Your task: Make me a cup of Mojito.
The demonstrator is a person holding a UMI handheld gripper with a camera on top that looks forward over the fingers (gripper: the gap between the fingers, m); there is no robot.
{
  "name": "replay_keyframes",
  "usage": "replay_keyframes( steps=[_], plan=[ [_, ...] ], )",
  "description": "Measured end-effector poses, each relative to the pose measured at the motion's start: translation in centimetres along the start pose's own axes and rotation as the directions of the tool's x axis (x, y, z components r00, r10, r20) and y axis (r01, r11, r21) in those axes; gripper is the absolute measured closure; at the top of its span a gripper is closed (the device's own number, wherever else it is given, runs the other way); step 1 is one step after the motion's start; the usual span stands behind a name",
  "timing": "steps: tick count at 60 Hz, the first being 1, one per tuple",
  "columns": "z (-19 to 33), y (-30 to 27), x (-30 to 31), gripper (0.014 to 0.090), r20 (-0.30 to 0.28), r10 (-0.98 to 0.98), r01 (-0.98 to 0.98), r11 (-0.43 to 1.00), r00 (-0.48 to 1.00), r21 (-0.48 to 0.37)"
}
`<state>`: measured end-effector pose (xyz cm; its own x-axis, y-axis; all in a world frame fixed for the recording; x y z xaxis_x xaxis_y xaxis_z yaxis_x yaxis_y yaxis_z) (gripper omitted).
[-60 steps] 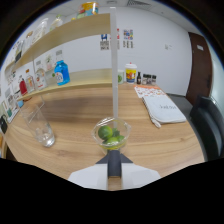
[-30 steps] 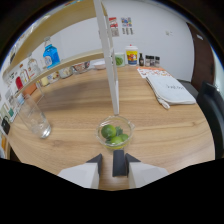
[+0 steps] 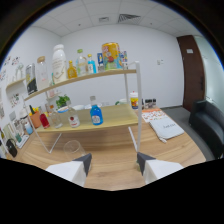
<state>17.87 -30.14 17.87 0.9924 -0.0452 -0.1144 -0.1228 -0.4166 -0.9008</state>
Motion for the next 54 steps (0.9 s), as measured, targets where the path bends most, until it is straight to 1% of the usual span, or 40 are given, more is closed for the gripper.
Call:
replay_keyframes(
  steps=[8,15,20,27,35,44,51,54],
  plan=[
    [-1.8,0.7,-6.4,0.0199,0.018,-0.037,0.037,0.999,0.999,0.014],
    [-2.4,2.7,-11.1,0.0198,0.047,-0.041,0.041,0.999,0.998,-0.003],
    [-2.4,4.1,-13.3,0.0191,0.055,-0.051,0.053,0.998,0.997,-0.037],
    [-1.9,2.5,-15.4,0.0191,0.057,-0.069,0.069,0.998,0.996,-0.009],
    [0.0,-1.0,-16.7,0.0186,0.052,-0.101,0.099,0.994,0.994,0.035],
    [3.9,-4.9,-16.9,0.0188,0.038,-0.109,0.106,0.992,0.993,0.074],
    [7.5,-6.7,-16.3,0.0185,0.023,-0.104,0.102,0.993,0.994,0.065],
    [9.2,-7.2,-16.0,0.0195,0.017,-0.095,0.094,0.994,0.995,0.053]
  ],
)
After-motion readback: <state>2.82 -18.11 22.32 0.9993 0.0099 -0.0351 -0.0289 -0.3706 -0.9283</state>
